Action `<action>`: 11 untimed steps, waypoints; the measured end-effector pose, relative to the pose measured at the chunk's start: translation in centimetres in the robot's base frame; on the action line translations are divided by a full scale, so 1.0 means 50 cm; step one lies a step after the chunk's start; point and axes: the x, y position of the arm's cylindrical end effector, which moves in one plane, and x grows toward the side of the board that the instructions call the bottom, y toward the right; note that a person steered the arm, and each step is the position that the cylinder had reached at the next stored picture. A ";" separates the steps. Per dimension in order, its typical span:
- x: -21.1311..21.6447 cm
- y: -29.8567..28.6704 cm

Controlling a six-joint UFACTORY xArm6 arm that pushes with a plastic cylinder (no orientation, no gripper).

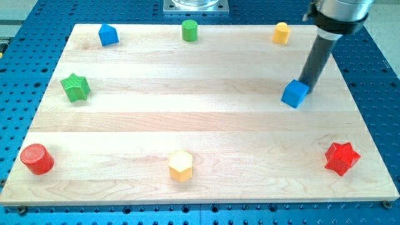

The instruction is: Place the red star right to the cube

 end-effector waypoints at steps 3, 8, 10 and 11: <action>0.112 0.110; 0.195 0.023; 0.154 -0.043; 0.048 -0.042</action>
